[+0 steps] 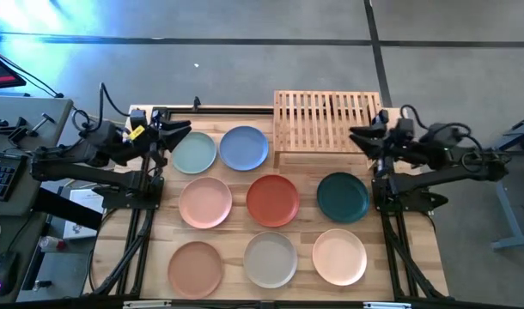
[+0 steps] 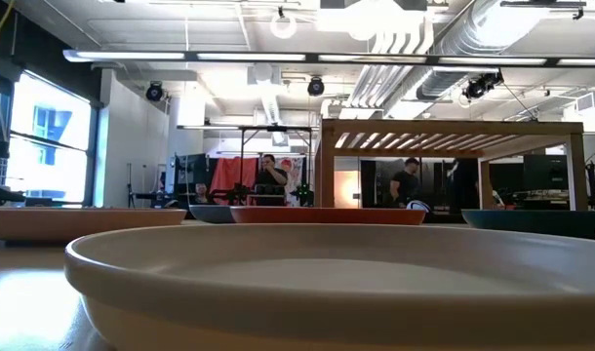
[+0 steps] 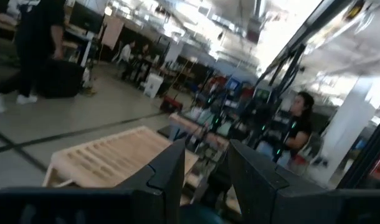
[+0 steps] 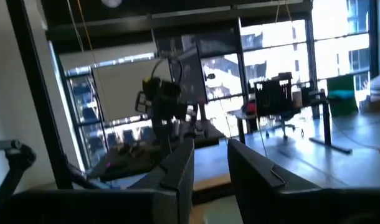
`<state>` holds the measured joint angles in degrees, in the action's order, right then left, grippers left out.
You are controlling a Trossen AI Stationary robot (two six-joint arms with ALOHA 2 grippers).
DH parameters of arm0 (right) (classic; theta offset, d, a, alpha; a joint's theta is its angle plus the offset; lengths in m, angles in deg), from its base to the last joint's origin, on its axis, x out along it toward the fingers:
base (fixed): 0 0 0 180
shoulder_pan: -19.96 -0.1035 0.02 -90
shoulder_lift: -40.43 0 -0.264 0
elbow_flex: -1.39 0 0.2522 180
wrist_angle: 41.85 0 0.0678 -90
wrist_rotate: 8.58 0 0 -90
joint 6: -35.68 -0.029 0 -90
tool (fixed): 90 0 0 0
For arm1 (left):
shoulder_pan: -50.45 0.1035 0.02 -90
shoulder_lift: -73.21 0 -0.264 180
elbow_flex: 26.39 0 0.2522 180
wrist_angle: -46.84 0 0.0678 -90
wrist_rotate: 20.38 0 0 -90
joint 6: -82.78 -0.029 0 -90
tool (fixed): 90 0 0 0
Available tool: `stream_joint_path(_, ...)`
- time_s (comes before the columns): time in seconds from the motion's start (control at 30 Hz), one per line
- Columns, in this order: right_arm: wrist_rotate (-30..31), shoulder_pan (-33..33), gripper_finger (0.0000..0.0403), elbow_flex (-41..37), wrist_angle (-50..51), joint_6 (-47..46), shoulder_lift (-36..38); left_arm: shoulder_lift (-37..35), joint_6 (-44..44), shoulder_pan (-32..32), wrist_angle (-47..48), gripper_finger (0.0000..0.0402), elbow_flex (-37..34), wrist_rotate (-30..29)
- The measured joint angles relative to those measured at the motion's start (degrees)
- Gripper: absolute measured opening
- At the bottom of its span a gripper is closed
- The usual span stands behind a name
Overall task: Place and stack plates onto a shelf
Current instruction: Put the orange plate on the shelf
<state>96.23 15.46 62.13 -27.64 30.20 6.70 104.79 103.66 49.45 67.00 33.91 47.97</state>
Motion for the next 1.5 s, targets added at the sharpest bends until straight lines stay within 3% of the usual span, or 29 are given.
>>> stream_joint_path(0.23, -1.4, 0.0, 0.0092, 4.2, 7.2, -4.7, -8.9, 0.1, 0.1, 0.0, 9.3, 0.0113, 1.1, 0.0)
stream_joint_path(0.47, -2.3, 0.0, 0.0092, 4.4, 7.8, -10.1, -16.3, 0.9, 2.5, 0.0, 17.5, 0.0113, 1.1, 0.0)
stream_joint_path(0.87, -11.0, -0.1, 0.0092, 4.4, 7.9, -21.3, -29.7, 5.1, 2.5, 0.0, 22.4, 0.0113, 1.1, 0.1)
stream_joint_path(1.03, -17.3, -0.3, 0.0092, 4.3, 7.9, -24.3, -35.4, 7.7, 2.4, 0.0, 23.9, 0.0113, 1.1, 0.1)
stream_joint_path(1.27, -24.0, -3.4, 0.0092, 4.3, 7.3, -23.9, -41.2, 9.9, 3.2, 0.0, 23.4, 0.0113, 1.1, 0.1)
stream_joint_path(1.5, -24.4, -6.8, 0.0092, 4.3, 6.9, -12.5, -43.9, 10.3, 7.7, 0.0, 22.9, 0.0113, 1.1, 0.1)
